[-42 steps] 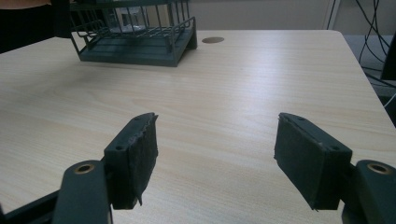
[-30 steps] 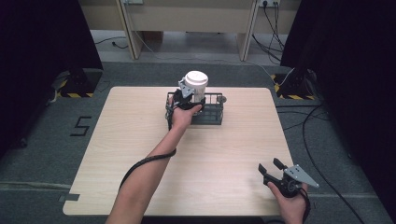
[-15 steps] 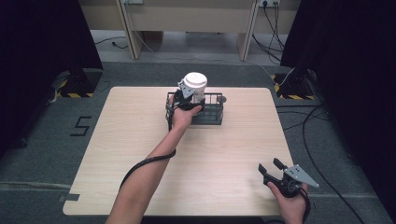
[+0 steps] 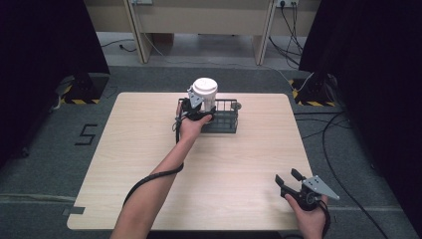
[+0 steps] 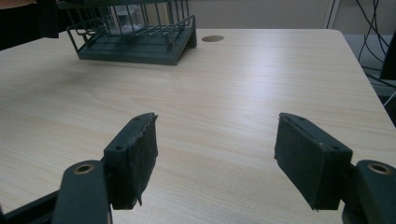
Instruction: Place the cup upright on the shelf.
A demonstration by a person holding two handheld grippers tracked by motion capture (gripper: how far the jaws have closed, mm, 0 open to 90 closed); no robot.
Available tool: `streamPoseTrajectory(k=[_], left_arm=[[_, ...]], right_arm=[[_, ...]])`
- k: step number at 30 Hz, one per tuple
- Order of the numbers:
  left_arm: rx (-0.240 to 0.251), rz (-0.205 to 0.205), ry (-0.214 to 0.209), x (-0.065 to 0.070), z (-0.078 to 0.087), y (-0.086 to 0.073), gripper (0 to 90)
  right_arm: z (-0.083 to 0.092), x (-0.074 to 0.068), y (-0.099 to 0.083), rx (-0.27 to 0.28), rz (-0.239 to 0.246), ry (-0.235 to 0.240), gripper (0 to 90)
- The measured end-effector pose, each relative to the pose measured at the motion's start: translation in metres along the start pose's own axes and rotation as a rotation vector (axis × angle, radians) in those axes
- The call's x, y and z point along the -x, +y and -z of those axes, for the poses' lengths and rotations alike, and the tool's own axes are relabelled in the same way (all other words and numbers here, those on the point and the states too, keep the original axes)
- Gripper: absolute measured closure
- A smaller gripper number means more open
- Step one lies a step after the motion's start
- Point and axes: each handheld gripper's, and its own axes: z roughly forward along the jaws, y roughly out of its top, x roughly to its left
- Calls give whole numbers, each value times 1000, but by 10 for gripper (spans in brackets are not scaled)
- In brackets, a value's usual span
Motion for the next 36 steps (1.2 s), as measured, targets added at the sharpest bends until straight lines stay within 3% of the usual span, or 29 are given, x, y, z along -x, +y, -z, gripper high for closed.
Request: streamPoseTrajectory(k=[16, 36], left_arm=[[29, -3, -19, -3, 25, -4, 157], [36, -13, -55, -10, 79, -24, 166]], right_arm=[[0, 0, 0, -3, -1, -2, 306], [0, 0, 0, -3, -3, -7, 306]])
